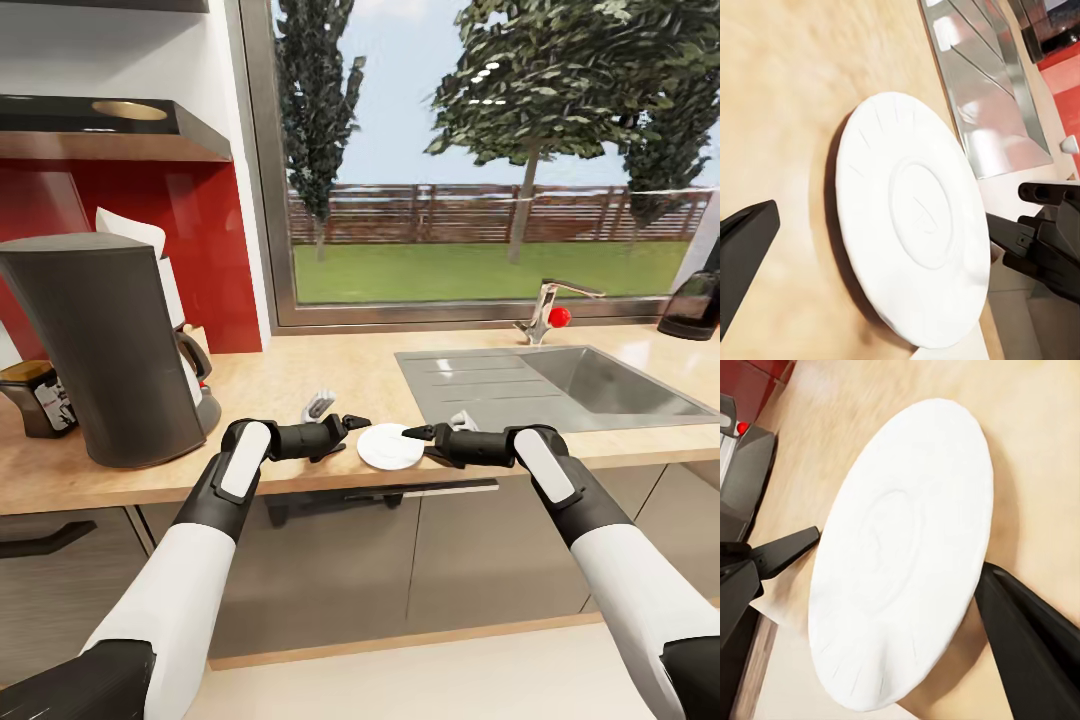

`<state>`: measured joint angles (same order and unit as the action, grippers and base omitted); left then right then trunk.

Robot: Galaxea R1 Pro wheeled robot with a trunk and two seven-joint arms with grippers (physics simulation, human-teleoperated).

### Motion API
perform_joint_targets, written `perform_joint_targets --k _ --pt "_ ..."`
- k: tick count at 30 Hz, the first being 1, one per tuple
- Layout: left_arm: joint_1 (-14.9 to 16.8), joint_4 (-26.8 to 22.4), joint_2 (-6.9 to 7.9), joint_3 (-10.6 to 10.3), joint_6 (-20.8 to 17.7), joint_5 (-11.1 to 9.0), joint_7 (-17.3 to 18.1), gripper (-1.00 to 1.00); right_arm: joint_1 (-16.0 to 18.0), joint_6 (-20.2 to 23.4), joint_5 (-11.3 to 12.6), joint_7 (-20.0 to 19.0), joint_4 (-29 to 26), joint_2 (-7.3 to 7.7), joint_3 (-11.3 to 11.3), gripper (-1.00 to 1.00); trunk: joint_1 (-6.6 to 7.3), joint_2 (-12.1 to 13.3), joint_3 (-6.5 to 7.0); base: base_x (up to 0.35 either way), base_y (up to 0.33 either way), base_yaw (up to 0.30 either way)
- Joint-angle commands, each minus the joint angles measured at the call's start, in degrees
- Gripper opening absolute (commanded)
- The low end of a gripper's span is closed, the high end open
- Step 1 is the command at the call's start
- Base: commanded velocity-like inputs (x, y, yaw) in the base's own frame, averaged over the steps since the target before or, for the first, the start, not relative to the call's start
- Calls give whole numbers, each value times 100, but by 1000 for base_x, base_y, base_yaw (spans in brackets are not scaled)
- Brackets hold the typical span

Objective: Set up a coffee station on the kitchen countertop: keep the coffee maker on the countertop, move the bottle of coffee from the kitchen shelf to the counter next to the coffee maker, place a paper coffee filter on top of the coffee maker, put the saucer next to the coffee maker with the coffee cup on the saucer, and place the electric kettle next to the coffee maker.

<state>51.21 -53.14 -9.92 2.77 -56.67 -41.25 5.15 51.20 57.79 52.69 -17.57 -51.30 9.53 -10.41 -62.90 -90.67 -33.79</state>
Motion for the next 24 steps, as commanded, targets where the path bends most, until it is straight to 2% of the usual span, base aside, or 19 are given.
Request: perform_joint_targets --k 1,24 --pt "3 4 -8 23 -46 135 30 100 4 5 -101 -53 2 5 -14 100 0 -3 -8 0 0 0" --pt "3 5 -8 -43 -49 129 32 100 4 0 -101 -53 11 -1 -14 100 0 -3 -8 0 0 0"
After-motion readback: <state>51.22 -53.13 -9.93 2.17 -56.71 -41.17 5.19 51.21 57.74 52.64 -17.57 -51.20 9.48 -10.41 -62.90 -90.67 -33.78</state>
